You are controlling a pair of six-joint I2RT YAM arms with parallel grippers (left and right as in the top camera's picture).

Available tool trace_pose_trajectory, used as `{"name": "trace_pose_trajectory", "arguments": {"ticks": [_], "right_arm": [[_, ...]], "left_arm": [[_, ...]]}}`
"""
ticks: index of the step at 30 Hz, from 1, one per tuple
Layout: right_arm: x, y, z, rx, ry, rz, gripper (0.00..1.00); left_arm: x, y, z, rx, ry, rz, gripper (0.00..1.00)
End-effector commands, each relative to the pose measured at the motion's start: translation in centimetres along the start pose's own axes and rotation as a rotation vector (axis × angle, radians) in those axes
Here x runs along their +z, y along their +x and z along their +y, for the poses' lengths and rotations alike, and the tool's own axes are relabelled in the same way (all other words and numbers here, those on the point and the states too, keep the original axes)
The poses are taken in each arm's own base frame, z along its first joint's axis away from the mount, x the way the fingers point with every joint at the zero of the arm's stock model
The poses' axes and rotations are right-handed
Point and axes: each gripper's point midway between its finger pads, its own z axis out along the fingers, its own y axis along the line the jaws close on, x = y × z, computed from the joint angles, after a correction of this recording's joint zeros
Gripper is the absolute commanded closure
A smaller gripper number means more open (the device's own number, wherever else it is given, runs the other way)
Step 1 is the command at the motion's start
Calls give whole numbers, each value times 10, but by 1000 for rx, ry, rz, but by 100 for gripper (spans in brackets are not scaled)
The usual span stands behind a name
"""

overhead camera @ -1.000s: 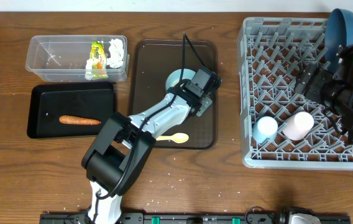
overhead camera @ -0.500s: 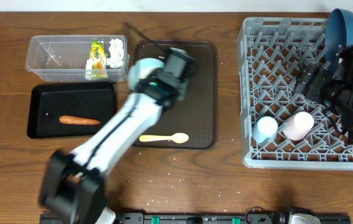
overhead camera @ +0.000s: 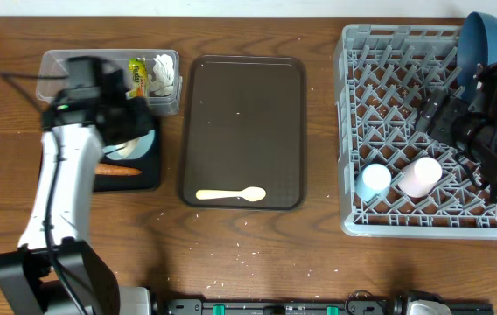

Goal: Sort waste into correct bins and load items into the dishwasher rack
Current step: 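Tip the bowl over the black tray to pour out the rice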

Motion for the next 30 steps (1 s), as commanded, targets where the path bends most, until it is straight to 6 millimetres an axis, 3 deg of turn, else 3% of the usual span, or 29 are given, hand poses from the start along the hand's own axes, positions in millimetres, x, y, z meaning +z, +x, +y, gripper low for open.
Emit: {"name": "trace_pose_trajectory", "arguments": {"ticks": [1, 7, 16, 23, 30], "right_arm": [[-4, -4, -3, -11, 6, -14, 16], [-4, -4, -3, -7, 6, -14, 16], [-4, -3, -3, -9, 6, -10, 15], [-4, -3, -2, -9, 6, -10, 15], [-4, -3, -3, -9, 6, -10, 15]], "left_arm": [[-8, 6, -21, 46, 336, 23, 94], [-29, -3, -25, -68, 709, -6, 94], [-45, -20, 2, -304, 997, -34, 94], [-57, -27, 34, -499, 994, -39, 94], [-63, -29, 50, -663, 994, -3, 94]]}}
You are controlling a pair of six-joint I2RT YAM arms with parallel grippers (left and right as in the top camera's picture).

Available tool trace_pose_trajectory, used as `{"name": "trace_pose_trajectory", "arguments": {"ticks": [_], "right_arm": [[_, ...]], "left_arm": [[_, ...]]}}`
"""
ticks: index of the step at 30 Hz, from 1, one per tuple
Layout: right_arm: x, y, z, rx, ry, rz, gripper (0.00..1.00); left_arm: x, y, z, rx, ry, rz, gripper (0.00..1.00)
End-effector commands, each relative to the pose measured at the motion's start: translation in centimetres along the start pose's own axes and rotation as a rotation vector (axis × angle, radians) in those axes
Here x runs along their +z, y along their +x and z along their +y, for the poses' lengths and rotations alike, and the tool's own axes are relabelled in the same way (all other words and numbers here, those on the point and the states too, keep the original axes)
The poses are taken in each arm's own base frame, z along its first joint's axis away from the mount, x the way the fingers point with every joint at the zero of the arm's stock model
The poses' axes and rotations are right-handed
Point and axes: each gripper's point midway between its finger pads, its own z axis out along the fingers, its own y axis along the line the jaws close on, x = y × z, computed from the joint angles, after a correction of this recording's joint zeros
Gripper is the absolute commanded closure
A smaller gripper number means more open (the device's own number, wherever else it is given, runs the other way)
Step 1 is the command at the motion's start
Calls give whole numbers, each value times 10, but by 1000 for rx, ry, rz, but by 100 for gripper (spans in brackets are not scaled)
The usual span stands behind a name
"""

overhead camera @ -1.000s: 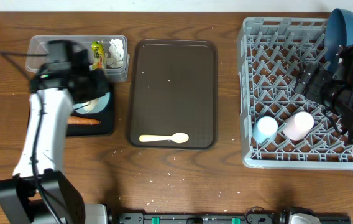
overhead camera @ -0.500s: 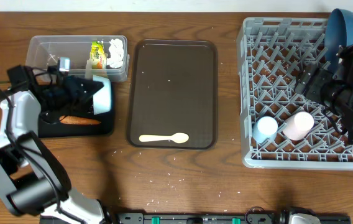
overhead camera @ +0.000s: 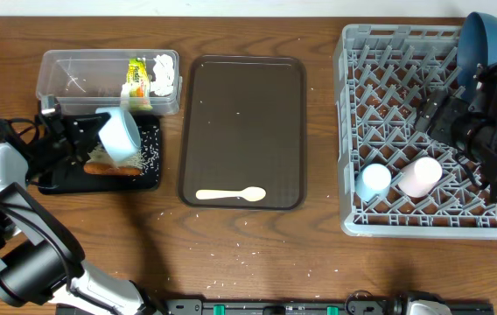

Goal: Sort waste into correct bins and load items into the dishwasher rack
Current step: 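Tip the bowl over the black tray to pour out the rice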

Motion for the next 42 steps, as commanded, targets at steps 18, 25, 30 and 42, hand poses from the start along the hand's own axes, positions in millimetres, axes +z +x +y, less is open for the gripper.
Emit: {"name": "trace_pose_trajectory", "arguments": {"ticks": [18, 25, 30, 42], "right_arm": [[-4, -4, -2, -9, 5, -13, 12], [-4, -4, -2, -10, 4, -15, 12], [-4, -6, -1, -11, 0, -22, 12], [-4, -4, -1, -11, 0, -14, 12]], "left_arm": [[-4, -6, -7, -216, 43, -4, 93], [-3, -19, 8, -265, -31, -39, 93], [19, -4, -3, -220, -3, 41, 94], [34, 4, -16, -194, 27, 101, 94]]}}
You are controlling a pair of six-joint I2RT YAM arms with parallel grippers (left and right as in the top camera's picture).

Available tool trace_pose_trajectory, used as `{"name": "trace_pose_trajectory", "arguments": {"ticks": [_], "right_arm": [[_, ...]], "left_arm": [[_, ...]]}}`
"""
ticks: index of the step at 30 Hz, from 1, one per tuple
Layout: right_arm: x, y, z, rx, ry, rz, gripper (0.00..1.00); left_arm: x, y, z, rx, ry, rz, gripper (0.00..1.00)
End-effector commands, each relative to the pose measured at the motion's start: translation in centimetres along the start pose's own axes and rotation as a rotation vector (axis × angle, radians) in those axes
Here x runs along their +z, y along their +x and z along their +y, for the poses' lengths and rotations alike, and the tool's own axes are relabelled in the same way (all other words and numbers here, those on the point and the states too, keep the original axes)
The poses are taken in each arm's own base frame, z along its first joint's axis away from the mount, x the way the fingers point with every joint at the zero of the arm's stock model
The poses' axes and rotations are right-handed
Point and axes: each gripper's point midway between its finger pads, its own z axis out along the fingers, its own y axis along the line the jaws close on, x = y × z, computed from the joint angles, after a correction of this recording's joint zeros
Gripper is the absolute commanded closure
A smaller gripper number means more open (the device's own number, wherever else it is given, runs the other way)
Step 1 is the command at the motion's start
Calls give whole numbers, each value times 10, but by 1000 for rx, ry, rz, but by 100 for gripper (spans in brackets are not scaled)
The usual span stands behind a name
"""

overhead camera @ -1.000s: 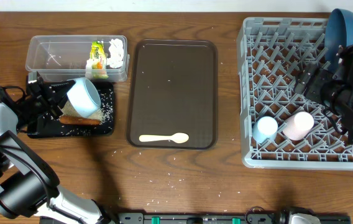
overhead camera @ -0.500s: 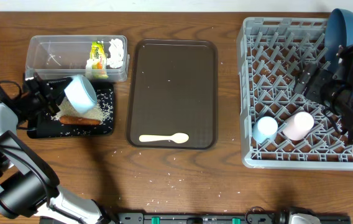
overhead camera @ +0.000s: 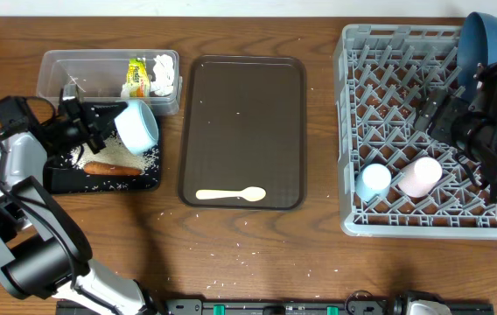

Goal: Sort waste into correct bins and load items into the dishwasher rack
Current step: 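Tip the bowl over the black tray to pour out the rice, then carry the empty bowl right and set it on the brown tray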

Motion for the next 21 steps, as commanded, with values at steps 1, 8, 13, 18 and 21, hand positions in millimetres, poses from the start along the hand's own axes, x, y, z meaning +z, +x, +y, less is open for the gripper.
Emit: {"name": "trace_pose_trajectory", "arguments": {"ticks": [1, 8, 13, 18, 21], "right_arm": [[-4, -3, -1, -11, 2, -10, 12], [-3, -4, -1, -11, -1, -13, 12], [-4, -8, 8, -16, -49, -25, 10], [-4, -8, 18, -40, -87, -27, 11], [-4, -5, 27, -60, -106, -23, 11]], "left_arm": [[-6, 3, -12, -25, 48, 13, 94], [2, 7, -19, 68, 36, 26, 94], [40, 30, -27, 218, -123, 24, 94], [98, 66, -23, 484, -370, 8, 94], [135, 89, -4, 667, -533, 26, 94]]}}
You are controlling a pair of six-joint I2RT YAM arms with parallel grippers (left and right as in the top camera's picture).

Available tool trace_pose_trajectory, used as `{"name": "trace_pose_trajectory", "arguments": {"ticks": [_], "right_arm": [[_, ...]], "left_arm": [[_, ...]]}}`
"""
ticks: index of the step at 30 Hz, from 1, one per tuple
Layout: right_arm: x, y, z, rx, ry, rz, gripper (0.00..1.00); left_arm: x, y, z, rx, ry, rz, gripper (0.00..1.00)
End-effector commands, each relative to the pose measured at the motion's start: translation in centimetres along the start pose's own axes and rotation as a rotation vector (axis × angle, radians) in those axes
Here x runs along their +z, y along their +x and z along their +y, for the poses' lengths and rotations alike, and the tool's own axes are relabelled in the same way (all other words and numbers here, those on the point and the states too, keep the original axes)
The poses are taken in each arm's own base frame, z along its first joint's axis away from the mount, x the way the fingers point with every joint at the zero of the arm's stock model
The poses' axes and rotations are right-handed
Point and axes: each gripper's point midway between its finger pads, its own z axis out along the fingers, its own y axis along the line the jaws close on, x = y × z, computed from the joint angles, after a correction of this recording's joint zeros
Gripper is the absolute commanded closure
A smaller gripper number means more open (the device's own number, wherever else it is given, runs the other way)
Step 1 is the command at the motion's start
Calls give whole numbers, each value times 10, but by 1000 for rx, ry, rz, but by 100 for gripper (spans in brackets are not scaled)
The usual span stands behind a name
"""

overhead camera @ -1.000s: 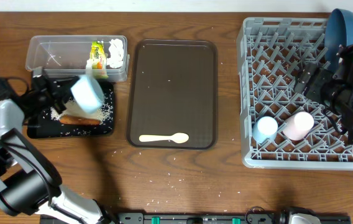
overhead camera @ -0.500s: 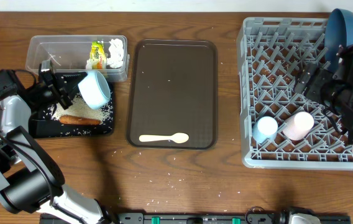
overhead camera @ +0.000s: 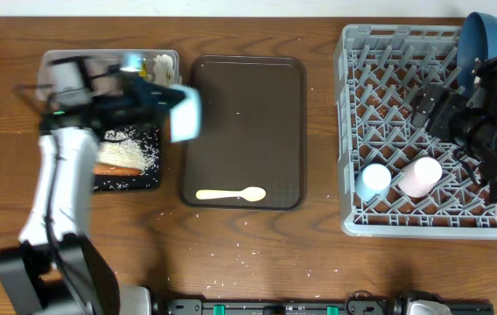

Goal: Sort waste into correct bins and load items into the dishwasher rack
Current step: 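Carry the empty bowl right and set it on the brown tray, then grasp the bowl rim with the right gripper and lift it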

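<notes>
My left gripper (overhead camera: 166, 101) is shut on a light blue cup (overhead camera: 185, 115), blurred, held over the left edge of the brown tray (overhead camera: 257, 96). A pale wooden spoon (overhead camera: 231, 194) lies at the tray's near end. Behind the arm, a black bin (overhead camera: 148, 171) holds spilled rice (overhead camera: 130, 150) and a carrot. My right gripper (overhead camera: 430, 107) hangs over the grey dishwasher rack (overhead camera: 353, 131), open with nothing in it.
A clear bin (overhead camera: 65, 63) with wrappers stands at the back left, partly hidden by the left arm. The rack holds a pale blue cup (overhead camera: 374, 181), a pink cup (overhead camera: 419, 175) and a dark blue bowl (overhead camera: 480, 39). Crumbs dot the wooden table (overhead camera: 231, 254).
The left arm has swung right with the light blue cup, from over the black bin to the brown tray's left edge. More rice lies in the black bin. The right gripper has barely shifted.
The left arm first hung over the black bin, hiding the cup. Then it held the cup tilted above the bin, with rice showing there. Later the cup was still tipped over the bin beside more rice. Now the cup is over the tray's edge.
</notes>
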Motion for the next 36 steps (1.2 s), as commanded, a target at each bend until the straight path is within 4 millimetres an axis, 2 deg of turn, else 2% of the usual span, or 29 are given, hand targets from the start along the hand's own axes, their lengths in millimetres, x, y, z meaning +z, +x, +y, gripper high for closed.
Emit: {"name": "trace_pose_trajectory", "arguments": {"ticks": [1, 3, 5, 8, 13, 18, 21, 23, 25, 29, 32, 36], "right_arm": [[-2, 1, 15, -40, -43, -1, 10], [1, 2, 23, -57, -60, 4, 11], [5, 5, 31, -75, -75, 15, 11], [13, 10, 39, -96, -88, 34, 11], [29, 22, 55, -130, -111, 87, 11], [44, 33, 63, -152, -117, 138, 11], [48, 37, 67, -161, -122, 153, 11], [50, 38, 70, -167, -128, 155, 11], [51, 38, 74, -173, -136, 151, 10], [52, 37, 90, -179, -172, 130, 11], [58, 39, 110, -182, -212, 120, 13], [82, 57, 141, -182, -252, 156, 15]], "left_arm": [[39, 10, 17, 208, -288, -41, 94], [69, 27, 27, 318, -441, -24, 94], [88, 39, 39, 416, -596, -28, 94], [107, 51, 50, 509, -738, -38, 94], [145, 79, 58, 675, -781, 45, 93], [156, 92, 77, 681, -817, 100, 93], [156, 92, 78, 680, -819, 102, 83], [156, 92, 78, 680, -819, 102, 65], [154, 91, 77, 679, -822, 101, 53], [126, 70, 55, 638, -823, 41, 46], [85, 44, 28, 563, -812, -73, 39], [10, 12, 4, 428, -798, -273, 32]]}}
